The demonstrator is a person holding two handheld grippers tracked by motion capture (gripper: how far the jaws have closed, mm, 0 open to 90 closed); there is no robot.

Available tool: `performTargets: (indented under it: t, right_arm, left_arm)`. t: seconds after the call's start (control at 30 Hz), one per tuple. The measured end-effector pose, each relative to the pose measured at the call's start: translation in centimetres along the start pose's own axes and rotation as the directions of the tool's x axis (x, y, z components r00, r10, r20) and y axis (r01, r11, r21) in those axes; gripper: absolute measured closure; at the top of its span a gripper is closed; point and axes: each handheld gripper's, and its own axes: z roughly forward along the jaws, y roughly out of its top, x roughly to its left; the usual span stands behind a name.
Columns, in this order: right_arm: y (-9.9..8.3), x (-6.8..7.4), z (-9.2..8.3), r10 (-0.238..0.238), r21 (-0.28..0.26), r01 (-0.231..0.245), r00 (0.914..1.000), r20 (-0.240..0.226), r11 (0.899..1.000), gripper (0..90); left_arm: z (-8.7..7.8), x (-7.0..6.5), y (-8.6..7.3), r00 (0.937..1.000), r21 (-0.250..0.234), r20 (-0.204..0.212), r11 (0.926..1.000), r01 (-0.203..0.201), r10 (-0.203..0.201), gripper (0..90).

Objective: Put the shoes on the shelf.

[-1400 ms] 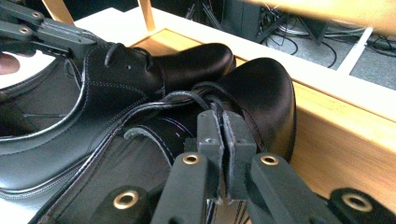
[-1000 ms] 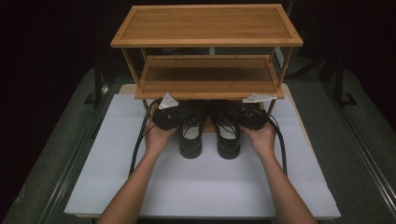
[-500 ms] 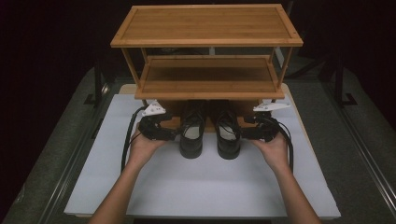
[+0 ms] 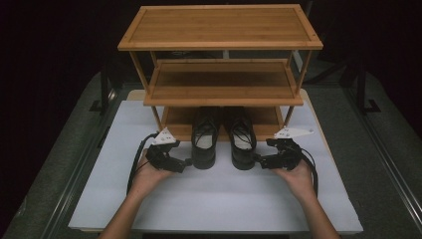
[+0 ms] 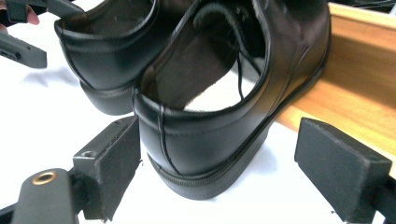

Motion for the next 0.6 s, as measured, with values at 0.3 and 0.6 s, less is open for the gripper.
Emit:
performTargets:
  t: [0.3,0.6]
  right_arm:
    - [-2.1,0.1,2.2,-0.018,0.090,0.022,0.9991,-0.038,0.996,10.7]
    - [-2.8,0.0,4.5,-0.046,0.137,0.054,0.9969,-0.064,0.989,10.7]
  left_arm:
    - [2.5,-0.5,-1.0,0.9991,0.054,0.015,0.9977,-0.040,0.040,5.0]
    - [4.6,-0.4,-1.2,0.9975,0.030,0.040,0.9978,-0.059,0.058,4.7]
